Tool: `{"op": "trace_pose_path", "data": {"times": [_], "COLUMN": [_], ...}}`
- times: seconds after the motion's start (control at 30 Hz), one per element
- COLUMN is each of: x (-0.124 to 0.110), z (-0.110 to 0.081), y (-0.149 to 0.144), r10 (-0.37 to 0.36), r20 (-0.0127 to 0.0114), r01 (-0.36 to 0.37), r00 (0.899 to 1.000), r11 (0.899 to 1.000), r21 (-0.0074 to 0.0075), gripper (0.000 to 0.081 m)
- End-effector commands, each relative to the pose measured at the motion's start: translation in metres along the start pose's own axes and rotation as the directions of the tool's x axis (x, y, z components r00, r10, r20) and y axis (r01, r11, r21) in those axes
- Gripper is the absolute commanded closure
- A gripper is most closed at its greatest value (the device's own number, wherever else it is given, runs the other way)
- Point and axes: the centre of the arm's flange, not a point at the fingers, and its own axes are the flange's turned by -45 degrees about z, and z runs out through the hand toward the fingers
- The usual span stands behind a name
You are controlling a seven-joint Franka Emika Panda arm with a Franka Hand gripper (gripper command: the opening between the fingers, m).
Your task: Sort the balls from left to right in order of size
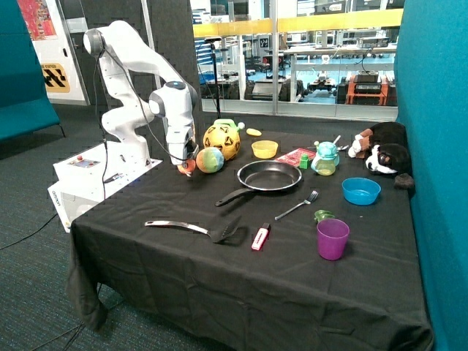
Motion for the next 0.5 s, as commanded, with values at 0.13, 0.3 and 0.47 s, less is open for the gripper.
{"op": "trace_pose_path", "data": {"times": [0.13,0.3,0.47], "x": [0.001,0.003,0.004], "z": [0.015,0.019,0.024], "y": [-0.004,-0.003,-0.002], "r10": [-0.007,-0.004,0.001], "r20": [0.0004,0.0004,0.0004], "r01": [0.007,0.004,-0.001], "r00": [1.0,1.0,1.0], "r11": [1.0,1.0,1.0], "r21": [0.0002,0.0002,0.0002], "gripper": [0.0808,0.0808,0.0808]}}
